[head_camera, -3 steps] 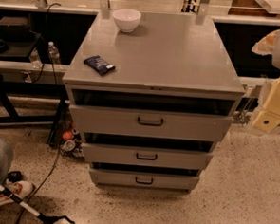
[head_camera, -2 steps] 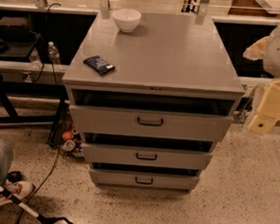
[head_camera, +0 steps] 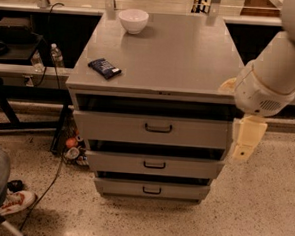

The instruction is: Open top drawer

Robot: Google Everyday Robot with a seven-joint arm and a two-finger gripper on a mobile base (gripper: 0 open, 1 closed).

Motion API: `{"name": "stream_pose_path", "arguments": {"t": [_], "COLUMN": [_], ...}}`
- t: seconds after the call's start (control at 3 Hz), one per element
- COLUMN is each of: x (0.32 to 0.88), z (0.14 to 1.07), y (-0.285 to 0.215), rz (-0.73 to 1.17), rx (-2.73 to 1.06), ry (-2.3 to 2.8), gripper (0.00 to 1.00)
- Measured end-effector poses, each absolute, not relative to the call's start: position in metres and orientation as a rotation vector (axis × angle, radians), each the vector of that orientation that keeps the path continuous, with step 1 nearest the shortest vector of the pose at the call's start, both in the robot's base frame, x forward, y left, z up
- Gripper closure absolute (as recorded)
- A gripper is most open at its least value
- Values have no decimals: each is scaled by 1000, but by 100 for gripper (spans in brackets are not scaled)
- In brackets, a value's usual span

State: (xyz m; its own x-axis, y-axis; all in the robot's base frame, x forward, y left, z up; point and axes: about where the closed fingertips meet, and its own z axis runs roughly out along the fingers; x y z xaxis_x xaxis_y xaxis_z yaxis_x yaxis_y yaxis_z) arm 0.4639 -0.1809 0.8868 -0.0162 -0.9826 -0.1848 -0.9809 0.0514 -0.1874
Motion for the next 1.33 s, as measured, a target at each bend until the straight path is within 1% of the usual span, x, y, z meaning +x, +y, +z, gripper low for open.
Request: {"name": "stream_pose_path", "arguments": {"t": [0.33,0.67,1.33], "x": [479,479,511], "z": [818,818,774], "y": [-178,-178,-195], "rz": [77,77,2], "rx": [-2033,-2033,-2047], "ry": [2059,2059,2051], "gripper": [0,0,0]}}
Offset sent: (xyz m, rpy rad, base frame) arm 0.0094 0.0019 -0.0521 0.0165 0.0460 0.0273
